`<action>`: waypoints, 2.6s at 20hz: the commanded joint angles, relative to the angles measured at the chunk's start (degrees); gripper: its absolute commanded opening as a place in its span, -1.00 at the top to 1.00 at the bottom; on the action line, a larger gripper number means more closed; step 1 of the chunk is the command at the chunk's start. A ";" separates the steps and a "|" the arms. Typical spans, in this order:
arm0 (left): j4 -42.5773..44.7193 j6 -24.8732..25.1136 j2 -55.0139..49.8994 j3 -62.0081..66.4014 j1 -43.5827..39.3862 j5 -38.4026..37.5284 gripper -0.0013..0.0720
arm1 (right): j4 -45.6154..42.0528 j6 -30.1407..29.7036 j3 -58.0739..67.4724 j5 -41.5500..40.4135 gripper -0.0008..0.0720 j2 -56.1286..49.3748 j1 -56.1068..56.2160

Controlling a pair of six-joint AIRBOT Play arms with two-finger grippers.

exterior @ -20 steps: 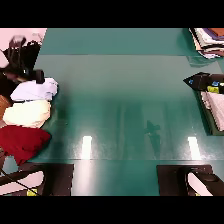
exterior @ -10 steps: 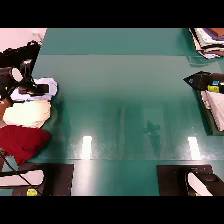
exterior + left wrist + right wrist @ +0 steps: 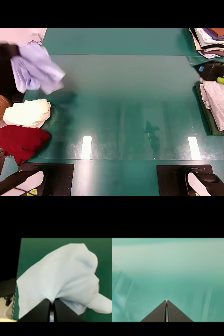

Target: Fold the shirts.

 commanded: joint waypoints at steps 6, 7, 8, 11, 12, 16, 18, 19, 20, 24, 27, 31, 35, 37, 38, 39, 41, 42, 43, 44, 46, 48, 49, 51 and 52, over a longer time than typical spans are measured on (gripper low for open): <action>-0.35 -1.90 3.02 5.77 -30.18 -10.43 0.89 | -0.02 -0.04 16.55 6.14 0.93 -7.48 0.04; -1.18 -1.81 1.20 3.82 -33.77 -11.39 0.89 | -0.02 -0.04 18.34 8.28 0.93 -8.87 0.04; -2.47 -1.81 -0.87 1.53 -37.29 -11.78 0.89 | -0.02 -0.07 19.89 10.40 0.93 -10.08 0.04; -6.49 -1.31 -7.19 -4.02 -43.85 -8.07 -0.18 | 0.00 -0.04 21.97 14.21 0.93 -12.31 0.04; -6.12 -1.27 -9.33 -4.70 -44.54 -6.60 -0.64 | -0.02 -0.04 21.92 14.91 0.93 -12.44 0.04; 0.22 -1.40 -11.08 -4.66 -38.27 -8.52 -0.63 | -0.04 -0.04 21.90 17.00 0.93 -12.39 0.04; -0.85 -1.57 -11.10 -5.95 -31.32 -12.04 -0.63 | -0.02 -0.04 21.92 17.05 0.93 -12.37 0.04; -2.16 -1.57 -11.10 -8.02 -28.17 -12.11 -0.63 | -0.02 -0.04 21.92 17.09 0.93 -12.37 0.04; -4.50 -1.55 -11.10 -11.10 -24.85 -11.32 -0.63 | 0.00 -0.04 21.90 17.14 0.93 -12.41 0.07; -16.48 -1.33 -11.47 -25.55 -14.84 0.04 -0.63 | -0.02 -0.04 21.90 18.36 0.93 -12.44 0.07; -26.77 0.66 -13.38 -32.41 -11.74 7.82 -0.63 | -0.07 -0.07 21.90 19.58 0.93 -12.44 0.07; -34.97 4.68 -19.87 -33.70 -12.04 9.51 -0.63 | -0.26 -0.04 20.39 22.01 0.93 -12.33 0.04; -34.91 4.68 -21.57 -33.38 -12.04 10.97 0.68 | -0.63 -0.02 10.01 23.52 0.93 -10.36 0.04; -34.69 4.70 -21.57 -31.61 -12.04 10.62 0.88 | -0.66 -0.04 2.56 23.54 0.93 -8.61 0.04; -34.64 4.72 -21.57 -30.32 -12.04 9.99 0.88 | -0.55 -0.04 -2.12 23.63 0.90 -7.63 0.07; -34.62 4.76 -21.55 -28.85 -12.04 9.44 0.88 | -0.39 -0.02 -7.15 23.93 0.43 -6.88 0.11; -34.62 5.11 -21.46 -26.25 -12.04 8.41 0.88 | 1.49 0.46 -17.25 25.03 -0.39 -6.14 0.17; -34.69 5.95 -21.46 -25.22 -12.04 7.98 0.88 | 3.89 0.63 -21.81 25.55 -0.39 -6.21 0.52; -34.69 6.21 -21.46 -24.46 -12.04 7.54 0.88 | 6.34 0.61 -26.21 25.14 -0.39 -6.19 1.57; -34.69 6.21 -21.44 -24.24 -12.04 7.52 0.88 | 8.24 0.61 -30.36 23.58 -0.39 -6.19 3.63; -34.62 6.21 -21.46 -24.24 -12.04 7.37 0.88 | 8.92 0.87 -36.06 18.60 -0.38 -6.19 9.44; -34.62 6.21 -21.46 -24.24 -12.04 7.34 0.88 | 8.96 2.84 -38.86 12.74 -0.38 -6.19 15.91; -34.62 6.21 -21.46 -24.24 -12.04 7.34 0.88 | 8.92 4.07 -39.36 9.94 -0.38 -6.21 18.82; -34.64 6.21 -21.46 -24.24 -12.04 7.32 0.88 | 8.94 5.64 -39.47 5.27 -0.38 -6.21 22.80; -34.62 6.21 -21.46 -24.24 -12.04 7.21 0.88 | 8.92 6.71 -39.45 3.13 -0.38 -6.21 23.82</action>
